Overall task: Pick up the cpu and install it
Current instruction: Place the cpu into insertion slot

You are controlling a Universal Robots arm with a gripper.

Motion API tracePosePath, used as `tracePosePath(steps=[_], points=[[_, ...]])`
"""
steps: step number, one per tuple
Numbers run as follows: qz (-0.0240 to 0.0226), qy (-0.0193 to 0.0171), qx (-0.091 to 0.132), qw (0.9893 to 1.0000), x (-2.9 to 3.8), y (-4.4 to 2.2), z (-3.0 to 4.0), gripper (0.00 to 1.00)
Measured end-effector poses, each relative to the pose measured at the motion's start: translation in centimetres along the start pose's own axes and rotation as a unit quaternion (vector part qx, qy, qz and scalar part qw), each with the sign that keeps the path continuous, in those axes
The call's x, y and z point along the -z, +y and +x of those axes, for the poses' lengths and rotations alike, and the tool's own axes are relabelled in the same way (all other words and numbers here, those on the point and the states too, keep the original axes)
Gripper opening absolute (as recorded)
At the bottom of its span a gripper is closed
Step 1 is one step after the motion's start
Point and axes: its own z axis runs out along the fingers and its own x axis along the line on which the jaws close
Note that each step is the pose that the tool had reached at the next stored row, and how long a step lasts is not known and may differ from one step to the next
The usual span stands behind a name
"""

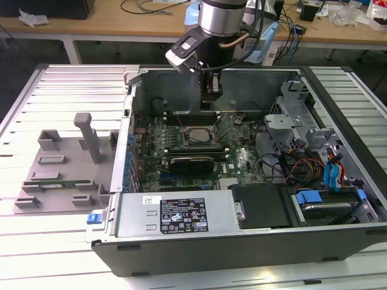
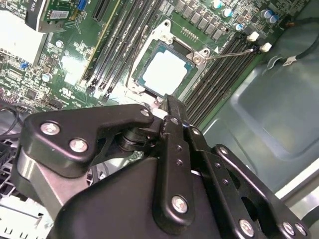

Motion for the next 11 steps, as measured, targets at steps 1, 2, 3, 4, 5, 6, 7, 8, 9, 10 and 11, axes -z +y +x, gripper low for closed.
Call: tracePosePath(steps=[1, 2, 3, 4, 5, 6, 7, 8, 9, 10, 11], points=[[0.0, 0.0, 0.0, 1.0, 0.14, -0.01, 0.0, 0.11], [0.0, 0.0, 0.0, 1.0, 0.24, -0.01, 0.0, 0.11], [0.0, 0.0, 0.0, 1.0, 0.5, -0.03, -0.01, 0.11], [0.0, 0.0, 0.0, 1.0, 0.82, -0.05, -0.01, 0.11], [0.0, 0.0, 0.0, 1.0, 1.04, -0.05, -0.01, 0.11], [0.0, 0.0, 0.0, 1.0, 1.5, -0.08, -0.02, 0.11], [0.0, 0.0001, 0.0, 1.0, 1.63, -0.09, -0.02, 0.11], [-0.0001, 0.0002, 0.0, 1.0, 1.63, -0.09, -0.02, 0.11], [0.0, 0.0001, 0.0, 1.0, 1.64, -0.09, -0.02, 0.11], [0.0, 0.0002, 0.0, 1.0, 1.64, -0.09, -0.02, 0.11], [0.0, 0.0002, 0.0, 1.0, 1.64, -0.09, -0.02, 0.11]])
